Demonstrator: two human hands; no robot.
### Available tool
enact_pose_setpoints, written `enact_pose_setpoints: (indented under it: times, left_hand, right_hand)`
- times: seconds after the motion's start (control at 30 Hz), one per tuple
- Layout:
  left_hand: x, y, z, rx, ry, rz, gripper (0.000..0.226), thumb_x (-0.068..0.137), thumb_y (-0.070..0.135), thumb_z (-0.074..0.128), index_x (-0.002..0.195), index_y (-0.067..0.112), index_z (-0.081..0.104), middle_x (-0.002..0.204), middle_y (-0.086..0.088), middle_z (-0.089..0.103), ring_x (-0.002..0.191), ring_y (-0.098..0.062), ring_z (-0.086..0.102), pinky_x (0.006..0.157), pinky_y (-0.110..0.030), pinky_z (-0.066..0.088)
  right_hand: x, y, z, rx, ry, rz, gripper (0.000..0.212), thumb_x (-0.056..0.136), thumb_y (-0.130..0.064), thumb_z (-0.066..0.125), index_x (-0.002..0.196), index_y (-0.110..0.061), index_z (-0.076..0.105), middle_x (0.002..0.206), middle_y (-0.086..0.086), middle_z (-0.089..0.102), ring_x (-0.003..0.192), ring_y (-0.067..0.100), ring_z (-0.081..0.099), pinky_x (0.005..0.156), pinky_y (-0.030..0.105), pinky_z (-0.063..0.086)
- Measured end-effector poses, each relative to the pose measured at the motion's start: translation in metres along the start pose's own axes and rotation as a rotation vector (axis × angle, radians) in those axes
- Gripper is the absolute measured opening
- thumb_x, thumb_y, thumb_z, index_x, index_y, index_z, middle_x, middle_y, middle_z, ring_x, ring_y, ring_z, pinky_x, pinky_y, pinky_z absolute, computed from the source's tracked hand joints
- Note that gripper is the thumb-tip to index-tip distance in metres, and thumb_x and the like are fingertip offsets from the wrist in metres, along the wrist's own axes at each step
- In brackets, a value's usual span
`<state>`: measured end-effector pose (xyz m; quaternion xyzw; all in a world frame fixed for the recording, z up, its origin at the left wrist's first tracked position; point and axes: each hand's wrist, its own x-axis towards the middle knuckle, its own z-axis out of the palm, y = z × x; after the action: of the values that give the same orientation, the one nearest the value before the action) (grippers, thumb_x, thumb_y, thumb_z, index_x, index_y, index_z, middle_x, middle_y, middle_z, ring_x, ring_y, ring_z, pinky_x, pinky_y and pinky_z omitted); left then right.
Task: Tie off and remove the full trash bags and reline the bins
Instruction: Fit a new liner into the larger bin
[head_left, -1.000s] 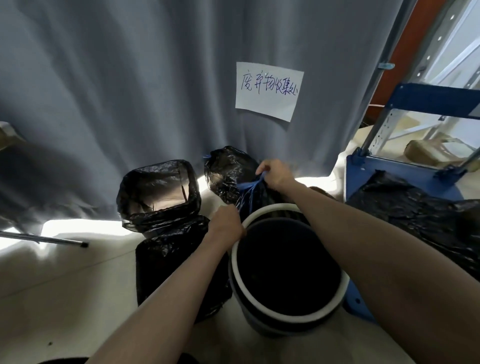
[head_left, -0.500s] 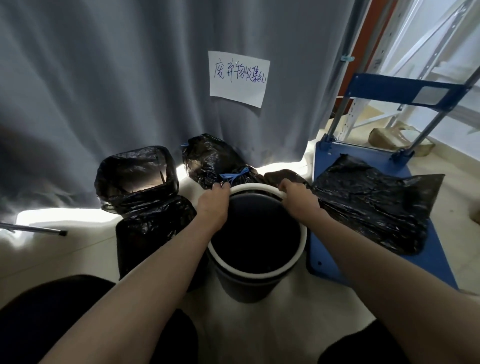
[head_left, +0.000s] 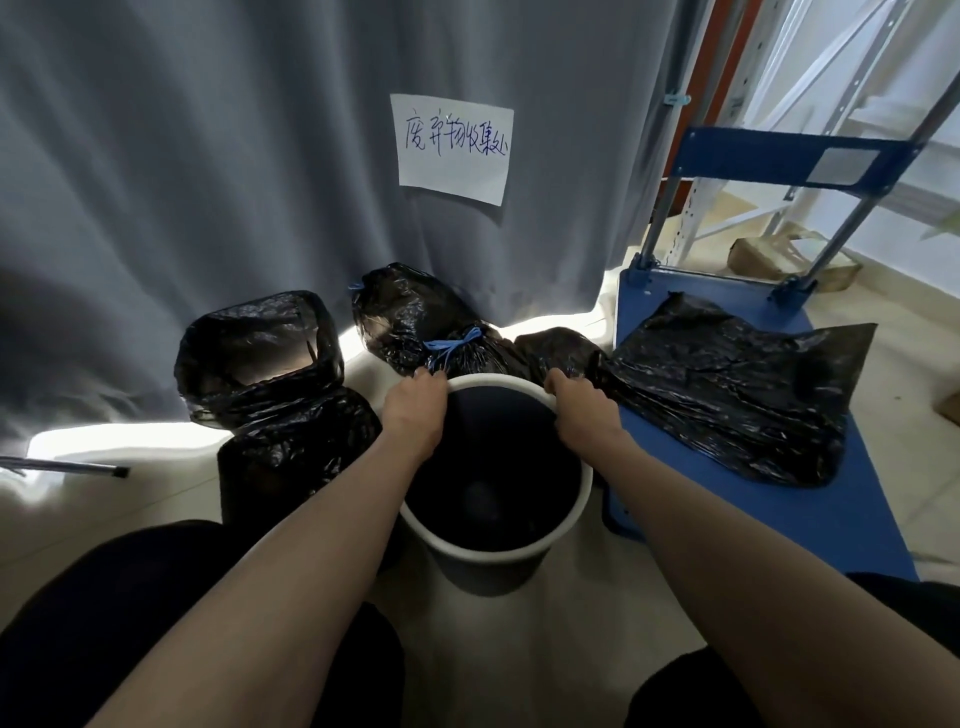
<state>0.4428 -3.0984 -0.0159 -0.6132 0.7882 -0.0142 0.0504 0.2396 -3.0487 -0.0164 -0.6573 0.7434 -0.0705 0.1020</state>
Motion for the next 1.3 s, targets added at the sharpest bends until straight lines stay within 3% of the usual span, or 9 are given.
enact_pose_setpoints:
  times: [0.37,0.47,0.57,0.67,0.8,0.87,0.93,1.2,1.3]
  left_hand:
    - [-0.003,0.005,0.009,-0.051,0.032,0.049,0.037,0.090,-0.004,0.052,0.125,0.007,0.054,0.124,-0.012,0.054,0.106,-0.033,0.062,0.083,-0.040,0.051]
    - [-0.005,-0.001,0.004,-0.123,-0.036,0.062,0.037,0.092,0.010,0.057,0.129,0.008,0.052,0.129,-0.012,0.050,0.114,-0.033,0.056,0.088,-0.043,0.049]
    - [-0.011,-0.003,-0.002,-0.163,-0.159,0.131,0.075,0.086,0.043,0.068,0.145,0.012,0.034,0.142,-0.012,0.038,0.130,-0.032,0.042,0.100,-0.044,0.042]
    - [-0.022,-0.006,-0.011,-0.112,-0.371,0.195,0.126,0.062,0.069,0.076,0.155,0.017,0.008,0.159,-0.006,0.014,0.144,-0.029,0.022,0.112,-0.047,0.032]
    - [-0.037,-0.014,-0.017,0.036,-0.574,0.175,0.159,0.037,0.075,0.082,0.154,0.023,-0.011,0.162,0.001,-0.010,0.149,-0.025,0.005,0.117,-0.052,0.025]
    - [-0.045,-0.017,-0.012,0.072,-0.585,0.183,0.163,0.035,0.074,0.083,0.153,0.021,-0.015,0.161,-0.002,-0.018,0.150,-0.026,-0.001,0.117,-0.052,0.025]
    - [-0.051,-0.019,-0.006,0.073,-0.560,0.191,0.163,0.036,0.071,0.085,0.153,0.020,-0.017,0.160,-0.004,-0.022,0.150,-0.026,-0.006,0.117,-0.053,0.024]
    - [-0.053,-0.012,-0.012,0.107,-0.559,0.199,0.159,0.039,0.070,0.085,0.151,0.030,-0.021,0.160,-0.008,-0.020,0.150,-0.030,-0.004,0.115,-0.055,0.027]
    - [-0.044,0.005,-0.027,0.178,-0.598,0.164,0.154,0.038,0.073,0.084,0.152,0.038,-0.015,0.162,-0.009,-0.002,0.148,-0.033,0.012,0.114,-0.050,0.031]
  right_hand:
    - [0.000,0.005,0.003,0.002,0.063,0.010,0.031,0.087,0.001,0.053,0.114,-0.016,0.049,0.107,0.010,0.059,0.089,0.034,0.059,0.065,0.037,0.037]
    - [-0.004,0.012,0.001,0.054,0.024,0.023,0.040,0.089,-0.001,0.053,0.126,-0.018,0.050,0.116,0.011,0.059,0.098,0.035,0.059,0.069,0.037,0.040]
    - [-0.016,0.012,-0.001,0.040,-0.091,0.026,0.053,0.090,-0.015,0.061,0.139,-0.017,0.042,0.132,0.011,0.047,0.115,0.035,0.053,0.083,0.044,0.046]
    - [-0.029,0.008,-0.009,-0.060,-0.272,0.030,0.076,0.082,-0.033,0.074,0.143,-0.013,0.034,0.140,0.013,0.037,0.125,0.036,0.046,0.095,0.049,0.045]
    - [-0.045,0.005,-0.026,-0.235,-0.553,0.029,0.126,0.065,-0.051,0.084,0.155,-0.019,0.003,0.160,0.011,0.007,0.141,0.037,0.030,0.108,0.054,0.037]
    - [-0.056,0.007,-0.028,-0.325,-0.623,0.009,0.137,0.063,-0.054,0.084,0.155,-0.021,-0.012,0.162,0.008,-0.012,0.146,0.036,0.021,0.112,0.055,0.032]
    - [-0.065,0.011,-0.026,-0.338,-0.611,-0.008,0.137,0.065,-0.048,0.085,0.154,-0.019,-0.016,0.161,0.008,-0.020,0.146,0.035,0.022,0.112,0.053,0.032]
    - [-0.078,0.017,-0.012,-0.305,-0.434,-0.059,0.123,0.071,-0.030,0.085,0.156,-0.020,-0.005,0.160,0.014,-0.014,0.131,0.038,0.043,0.101,0.049,0.046]
    - [-0.073,0.021,-0.009,-0.265,-0.482,-0.053,0.124,0.069,-0.034,0.085,0.155,-0.029,-0.004,0.160,0.013,-0.019,0.135,0.039,0.038,0.102,0.051,0.045]
